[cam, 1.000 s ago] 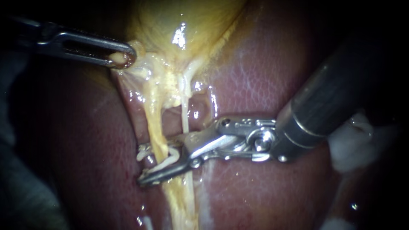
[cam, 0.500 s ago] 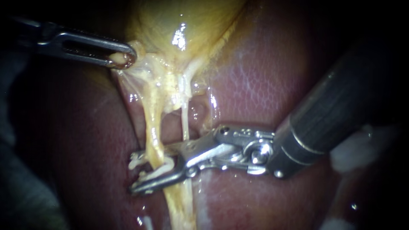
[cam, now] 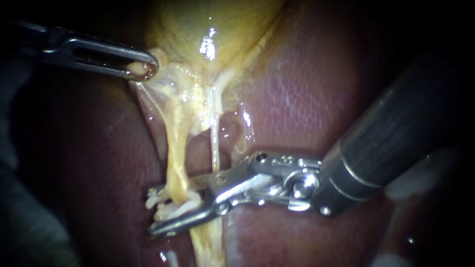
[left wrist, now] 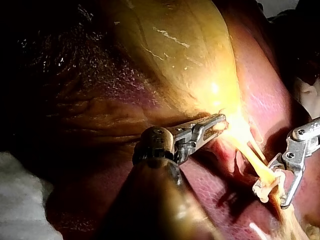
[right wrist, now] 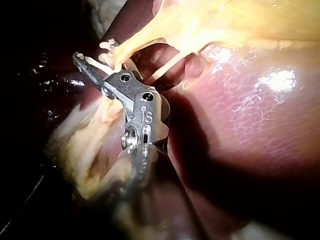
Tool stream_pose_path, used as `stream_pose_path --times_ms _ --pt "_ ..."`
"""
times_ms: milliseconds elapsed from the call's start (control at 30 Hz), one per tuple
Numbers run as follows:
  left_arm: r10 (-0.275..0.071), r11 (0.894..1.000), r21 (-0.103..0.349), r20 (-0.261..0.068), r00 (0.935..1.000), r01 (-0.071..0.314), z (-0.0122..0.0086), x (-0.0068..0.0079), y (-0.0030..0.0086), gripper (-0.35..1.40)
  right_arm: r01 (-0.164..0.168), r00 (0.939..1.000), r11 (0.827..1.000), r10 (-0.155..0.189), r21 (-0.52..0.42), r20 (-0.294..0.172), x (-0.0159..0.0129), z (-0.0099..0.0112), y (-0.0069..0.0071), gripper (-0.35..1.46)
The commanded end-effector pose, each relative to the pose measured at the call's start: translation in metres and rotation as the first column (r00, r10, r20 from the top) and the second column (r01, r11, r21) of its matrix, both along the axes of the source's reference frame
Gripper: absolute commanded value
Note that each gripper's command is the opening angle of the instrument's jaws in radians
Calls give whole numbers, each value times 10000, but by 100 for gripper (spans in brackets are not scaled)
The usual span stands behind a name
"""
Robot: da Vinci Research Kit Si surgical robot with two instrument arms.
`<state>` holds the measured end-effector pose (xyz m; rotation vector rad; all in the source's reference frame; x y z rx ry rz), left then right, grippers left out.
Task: Clipping second clip left tube
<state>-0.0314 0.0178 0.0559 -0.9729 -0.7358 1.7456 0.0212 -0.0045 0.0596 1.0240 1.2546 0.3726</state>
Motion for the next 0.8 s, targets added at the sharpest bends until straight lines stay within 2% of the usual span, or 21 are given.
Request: stream_pose_path --times_ms 33,333,667,800 --pt "1 10000 2 6 10000 -1 0 0 0 -35 -18 10000 10000 18 2 29 -1 1 0 37" --pt "2 10000 2 6 10000 -2 0 0 0 -35 -245 9997 9997 245 -6 77 -5 3 5 18" --pt "3 10000 2 7 10000 -3 0 0 0 -35 -312 9993 9993 308 201 210 -9 6 8 -9" --pt "3 10000 3 7 10000 -3 0 0 0 -35 -308 9991 9987 296 414 306 -10 6 8 -35"
